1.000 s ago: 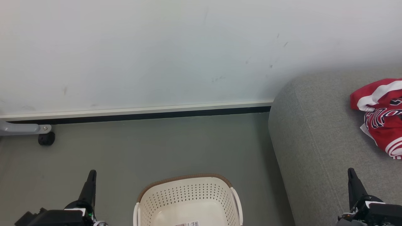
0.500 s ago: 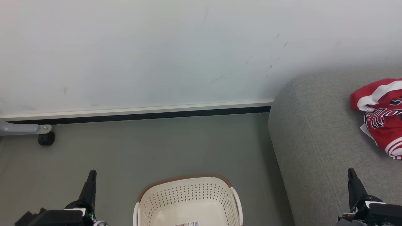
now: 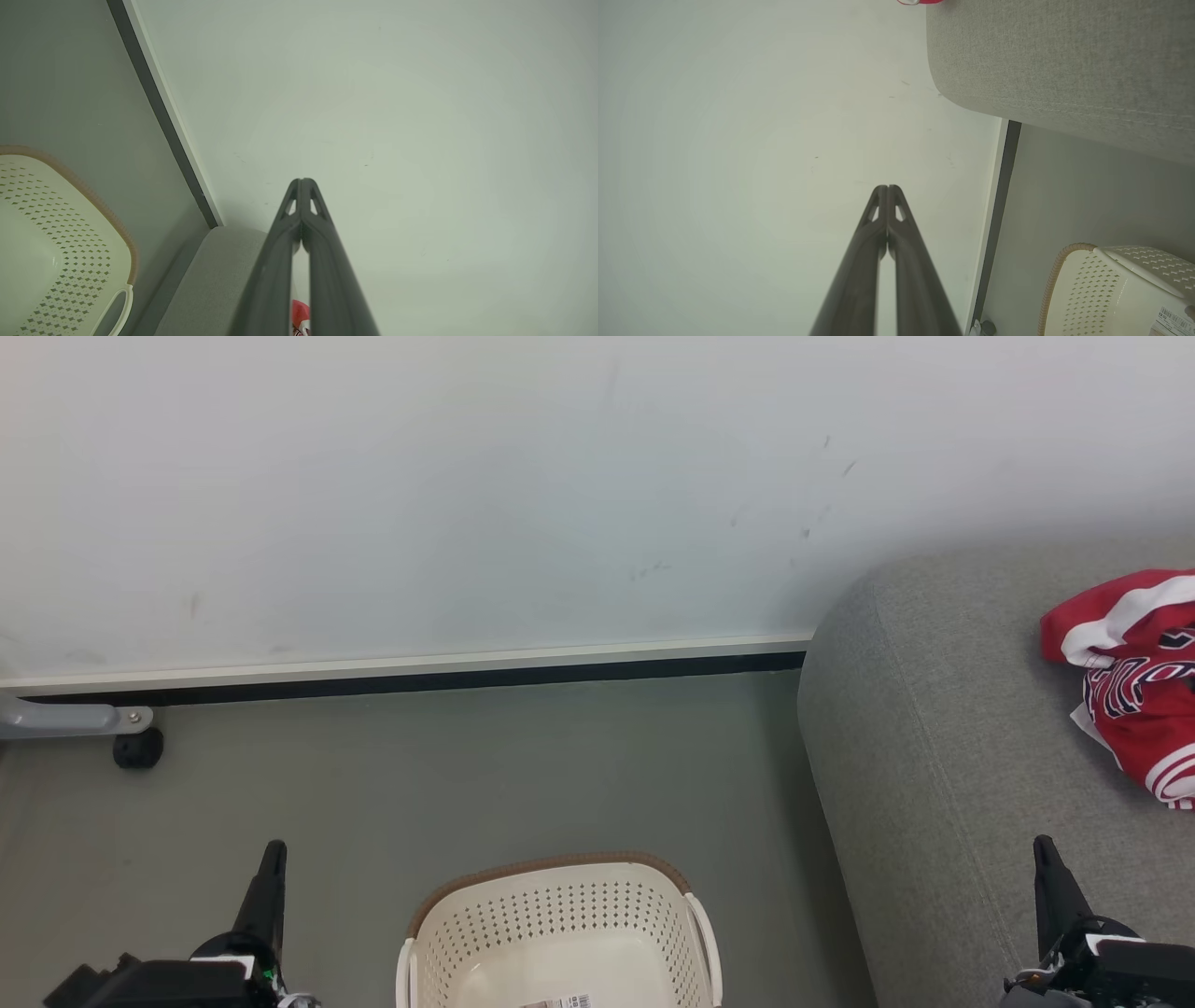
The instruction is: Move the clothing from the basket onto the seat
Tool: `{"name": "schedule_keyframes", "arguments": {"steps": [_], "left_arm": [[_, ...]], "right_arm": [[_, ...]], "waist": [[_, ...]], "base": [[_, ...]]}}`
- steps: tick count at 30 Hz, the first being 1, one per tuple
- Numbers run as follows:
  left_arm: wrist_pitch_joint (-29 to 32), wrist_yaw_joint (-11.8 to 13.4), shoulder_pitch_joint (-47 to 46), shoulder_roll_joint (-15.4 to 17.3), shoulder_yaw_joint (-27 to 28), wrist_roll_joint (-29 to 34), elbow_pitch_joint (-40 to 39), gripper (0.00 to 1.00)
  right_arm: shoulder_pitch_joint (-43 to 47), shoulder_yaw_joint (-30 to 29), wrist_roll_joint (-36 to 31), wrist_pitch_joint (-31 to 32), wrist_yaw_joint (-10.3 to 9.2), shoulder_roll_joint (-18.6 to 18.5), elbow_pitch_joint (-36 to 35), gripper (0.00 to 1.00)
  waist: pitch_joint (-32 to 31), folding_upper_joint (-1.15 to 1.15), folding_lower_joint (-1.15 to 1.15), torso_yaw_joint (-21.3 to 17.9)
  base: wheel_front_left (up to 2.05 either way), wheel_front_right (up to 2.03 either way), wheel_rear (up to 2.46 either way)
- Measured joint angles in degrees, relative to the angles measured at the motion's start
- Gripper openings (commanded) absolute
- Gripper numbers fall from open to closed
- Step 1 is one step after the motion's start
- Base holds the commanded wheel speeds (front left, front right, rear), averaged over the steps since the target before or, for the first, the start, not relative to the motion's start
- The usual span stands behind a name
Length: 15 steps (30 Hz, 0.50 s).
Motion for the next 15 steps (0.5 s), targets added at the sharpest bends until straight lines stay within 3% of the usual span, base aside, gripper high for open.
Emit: {"name": "schedule_keyframes", "arguments": {"steps": [15], "left_arm": [[0.00, -0.21, -0.01, -0.01, 0.00, 0.00, 0.01, 0.00]], "right_arm": [[0.00, 0.00, 0.00, 0.00, 0.01, 0.00, 0.01, 0.00]], "waist": [[0.00, 0.00, 0.00, 0.00]], "base": [[0.00, 0.00, 0.00]]}}
